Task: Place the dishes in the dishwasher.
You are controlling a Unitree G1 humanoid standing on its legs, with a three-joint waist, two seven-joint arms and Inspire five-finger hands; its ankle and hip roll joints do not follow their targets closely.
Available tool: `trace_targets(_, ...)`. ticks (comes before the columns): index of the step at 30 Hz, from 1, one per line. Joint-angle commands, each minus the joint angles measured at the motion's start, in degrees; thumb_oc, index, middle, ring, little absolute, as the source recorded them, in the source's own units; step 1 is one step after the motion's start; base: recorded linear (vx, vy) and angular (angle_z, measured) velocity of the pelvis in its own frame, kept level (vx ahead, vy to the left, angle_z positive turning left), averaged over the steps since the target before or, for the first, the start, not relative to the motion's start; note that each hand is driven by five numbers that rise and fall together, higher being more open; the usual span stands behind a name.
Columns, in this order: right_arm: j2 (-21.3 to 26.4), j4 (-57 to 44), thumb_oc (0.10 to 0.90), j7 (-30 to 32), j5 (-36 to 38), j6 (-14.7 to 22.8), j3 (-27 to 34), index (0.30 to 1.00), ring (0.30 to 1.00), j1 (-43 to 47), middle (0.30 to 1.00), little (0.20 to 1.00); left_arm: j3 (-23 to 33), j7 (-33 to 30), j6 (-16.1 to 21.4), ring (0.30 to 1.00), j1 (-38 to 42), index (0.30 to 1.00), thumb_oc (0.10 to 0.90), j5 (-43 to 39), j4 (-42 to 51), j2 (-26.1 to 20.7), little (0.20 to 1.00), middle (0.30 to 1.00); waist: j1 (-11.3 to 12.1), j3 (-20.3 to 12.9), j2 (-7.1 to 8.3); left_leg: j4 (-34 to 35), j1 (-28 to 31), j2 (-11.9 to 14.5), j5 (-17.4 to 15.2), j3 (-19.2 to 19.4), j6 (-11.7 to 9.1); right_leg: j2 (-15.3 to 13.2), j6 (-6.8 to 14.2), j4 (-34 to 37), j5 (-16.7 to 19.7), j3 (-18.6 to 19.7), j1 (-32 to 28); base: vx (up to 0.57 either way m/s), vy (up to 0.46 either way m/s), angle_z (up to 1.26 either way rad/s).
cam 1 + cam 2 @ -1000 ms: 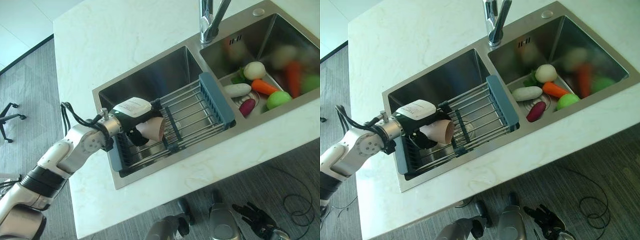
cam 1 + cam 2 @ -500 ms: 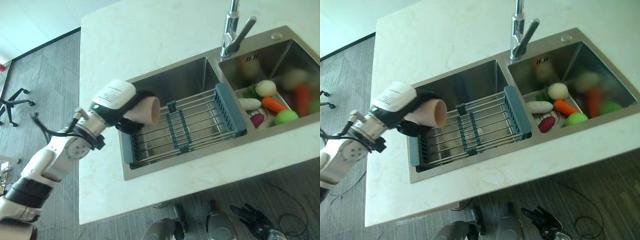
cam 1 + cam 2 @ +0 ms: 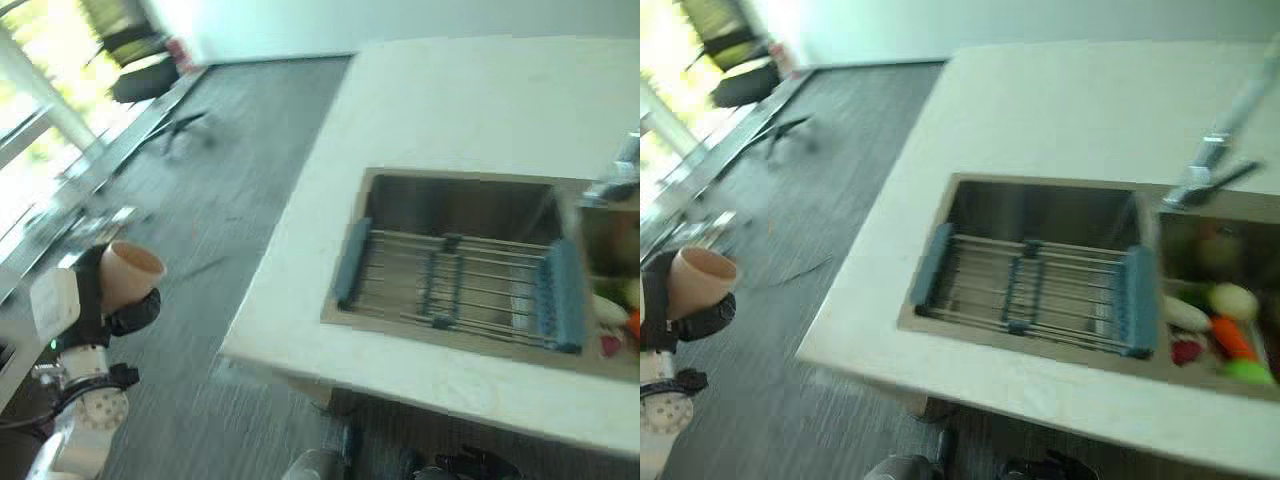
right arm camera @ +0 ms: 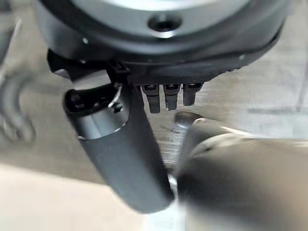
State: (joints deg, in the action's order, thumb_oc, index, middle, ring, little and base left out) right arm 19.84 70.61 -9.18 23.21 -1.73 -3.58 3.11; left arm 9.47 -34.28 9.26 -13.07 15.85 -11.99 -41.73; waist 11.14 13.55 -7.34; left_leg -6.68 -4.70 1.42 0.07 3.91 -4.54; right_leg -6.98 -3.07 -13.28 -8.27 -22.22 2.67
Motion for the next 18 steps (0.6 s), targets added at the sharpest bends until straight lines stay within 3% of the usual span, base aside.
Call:
trace_targets(1, 0.49, 0.51, 0.800, 1.96, 5.46, -0.06, 2.57, 0.900, 0.900, 1.68, 0.900, 0.900, 8.64, -7.61, 9.25, 0.300, 11.15, 0.300, 0.400, 0.06, 5.04, -3.91, 0.300, 0.300, -6.14, 0.72, -0.79, -10.51, 0.34, 3.55, -12.08, 7.26, 1.93, -2.76, 3.79, -3.90, -10.35, -0.39, -1.97, -0.25, 0.193, 1.60)
trace_targets(4, 0.29, 1.47, 0.800, 2.38, 5.89, 0.42, 4.73, 0.900, 0.900, 1.59, 0.900, 0.900, 7.63, -7.79, 9.14, 0.300, 12.13, 0.300, 0.400, 0.65, 5.84, -3.22, 0.300, 0.300, -6.47, 0.41, -0.60, -10.51, 2.04, 4.88, -12.92, 9.64, 2.56, -4.07, 3.74, -3.90, -9.53, -2.53, -2.10, -0.18, 0.347, 1.98)
trace_targets(6, 0.45, 1.93, 0.800, 3.11, 6.71, 1.36, 6.45, 0.900, 0.900, 0.89, 0.900, 0.900, 7.00, -6.43, 9.51, 0.300, 13.33, 0.300, 0.400, 0.81, 7.80, -2.35, 0.300, 0.300, -7.66, 0.29, -1.08, -10.51, 3.03, 8.25, -12.36, 13.53, 1.84, -6.18, 4.45, -3.90, -8.38, -5.31, -2.34, -0.19, 0.559, 0.77)
trace_targets(7, 0.67, 2.02, 0.800, 3.52, 6.98, 1.73, 7.15, 0.900, 0.900, 0.65, 0.900, 0.900, 6.69, -5.98, 9.42, 0.300, 13.91, 0.300, 0.400, 0.82, 8.55, -2.29, 0.300, 0.300, -7.96, 0.35, -1.34, -10.51, 3.07, 8.63, -12.40, 14.17, 1.69, -7.20, 5.12, -3.90, -7.68, -5.97, -2.28, -0.16, 0.677, 1.63)
trace_targets(10, 0.39, 2.12, 0.800, 4.16, 7.52, 2.43, 9.10, 0.900, 0.900, 0.82, 0.900, 0.900, 6.74, -3.85, 9.08, 0.300, 13.95, 0.300, 0.400, 1.15, 10.10, -3.23, 0.300, 0.300, -6.93, 0.72, -1.20, -10.51, 3.13, 4.68, -14.60, 12.08, 3.62, -10.72, 9.09, -3.90, -3.85, -5.73, -1.32, -0.05, 0.635, 1.51)
trace_targets(11, -0.77, 1.29, 0.800, 4.19, 7.80, 3.38, 9.38, 0.900, 0.900, 0.79, 0.900, 0.900, 7.61, -2.73, 9.66, 0.300, 13.09, 0.300, 0.400, 1.88, 11.21, -4.62, 0.300, 0.300, -5.36, 1.39, -0.72, -10.51, 3.18, 2.07, -16.05, 10.80, 5.38, -12.83, 10.25, -3.90, -1.60, -5.92, -1.73, -0.01, 0.572, 0.23)
trace_targets(13, -1.82, 0.51, 0.800, 4.55, 6.18, 4.12, 9.40, 0.900, 0.900, 0.73, 0.900, 0.900, 8.05, -1.83, 9.76, 0.300, 12.24, 0.300, 0.400, 2.56, 11.84, -5.14, 0.300, 0.300, -4.70, 1.71, -0.34, -10.51, 3.26, 0.63, -16.95, 10.33, 6.77, -13.68, 10.60, -3.90, -0.71, -5.92, -2.55, -0.01, 0.454, 0.10)
trace_targets(16, -3.47, -0.58, 0.800, 5.27, 5.41, 4.74, 9.23, 0.900, 0.900, -0.10, 0.900, 0.900, 6.44, -1.01, 10.71, 0.300, 12.50, 0.300, 0.400, 3.10, 12.52, -5.63, 0.300, 0.300, -6.02, 1.78, -0.53, -10.51, 2.93, -1.31, -17.51, 6.34, 8.92, -11.32, 10.14, -3.90, -1.24, 0.50, -3.04, 0.04, 0.302, 0.55)
trace_targets(17, -4.12, -1.54, 0.800, 5.92, 4.14, 5.01, 8.45, 0.900, 0.900, -0.77, 0.900, 0.900, 5.14, -0.60, 11.70, 0.300, 13.84, 0.300, 0.400, 3.60, 11.92, -6.32, 0.300, 0.300, -7.67, 1.90, -0.94, -10.51, 2.67, -2.21, -17.62, 2.58, 9.92, -6.71, 9.33, -3.90, -3.72, 6.22, -3.51, 0.01, 0.175, 1.21)
trace_targets(18, -4.47, -2.28, 0.800, 6.61, 4.03, 4.96, 7.84, 0.900, 0.900, -1.26, 0.900, 0.900, 3.96, 0.34, 12.37, 0.300, 15.60, 0.300, 0.400, 3.62, 11.46, -6.56, 0.300, 0.300, -9.00, 2.07, -1.13, -10.51, 1.99, -2.84, -16.95, 0.45, 10.48, -3.08, 8.09, -3.90, -4.54, 8.13, -3.52, 0.04, 0.174, 1.38)
